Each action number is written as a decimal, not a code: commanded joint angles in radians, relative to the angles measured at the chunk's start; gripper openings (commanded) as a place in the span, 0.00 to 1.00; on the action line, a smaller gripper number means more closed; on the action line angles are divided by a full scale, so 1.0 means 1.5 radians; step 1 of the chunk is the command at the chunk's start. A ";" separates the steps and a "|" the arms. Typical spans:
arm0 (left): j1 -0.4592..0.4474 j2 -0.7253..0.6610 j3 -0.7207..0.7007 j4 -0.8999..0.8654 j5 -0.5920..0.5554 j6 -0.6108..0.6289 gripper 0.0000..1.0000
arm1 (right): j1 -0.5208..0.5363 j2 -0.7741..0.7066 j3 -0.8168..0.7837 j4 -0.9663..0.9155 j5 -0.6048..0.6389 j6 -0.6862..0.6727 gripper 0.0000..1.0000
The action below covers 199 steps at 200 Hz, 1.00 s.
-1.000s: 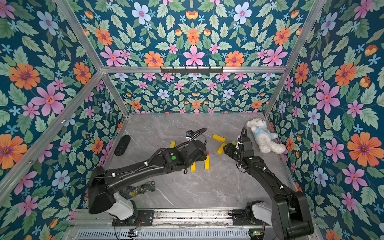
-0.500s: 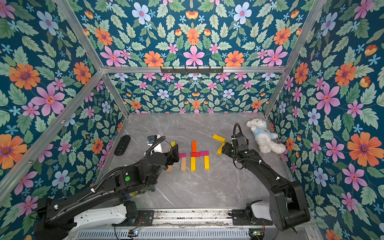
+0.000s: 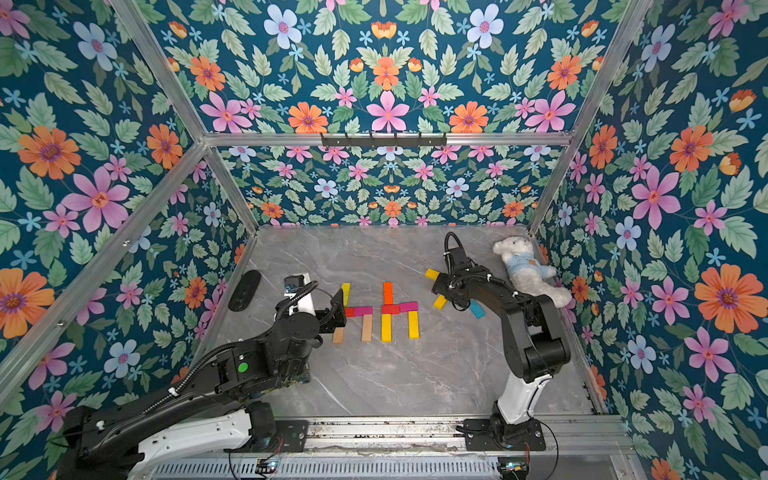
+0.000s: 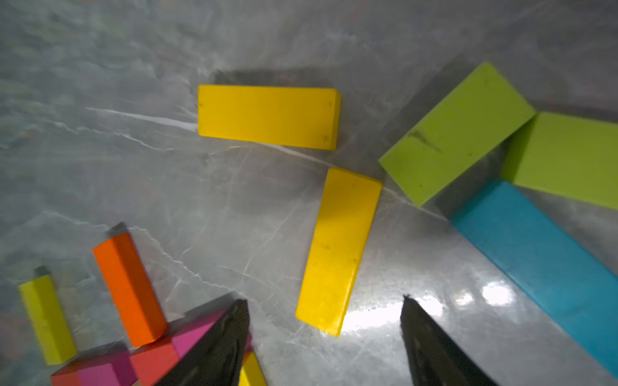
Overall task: Assemble the letter h with building blocks
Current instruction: Adjust the building block at the center of the board.
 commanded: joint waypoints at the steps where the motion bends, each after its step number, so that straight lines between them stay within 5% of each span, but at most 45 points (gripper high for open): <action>1: 0.000 -0.012 -0.008 0.024 -0.015 0.026 0.99 | 0.002 0.032 0.014 -0.048 0.026 -0.008 0.73; 61: 0.000 -0.046 -0.024 0.026 -0.008 0.031 1.00 | 0.027 0.098 0.066 -0.076 0.071 -0.039 0.61; 130: -0.001 -0.054 -0.031 0.014 -0.006 0.018 0.99 | 0.028 0.108 0.106 -0.104 0.053 -0.204 0.21; 199: 0.000 -0.052 -0.034 0.016 -0.004 0.018 0.99 | 0.032 0.131 0.160 -0.127 0.032 -0.289 0.16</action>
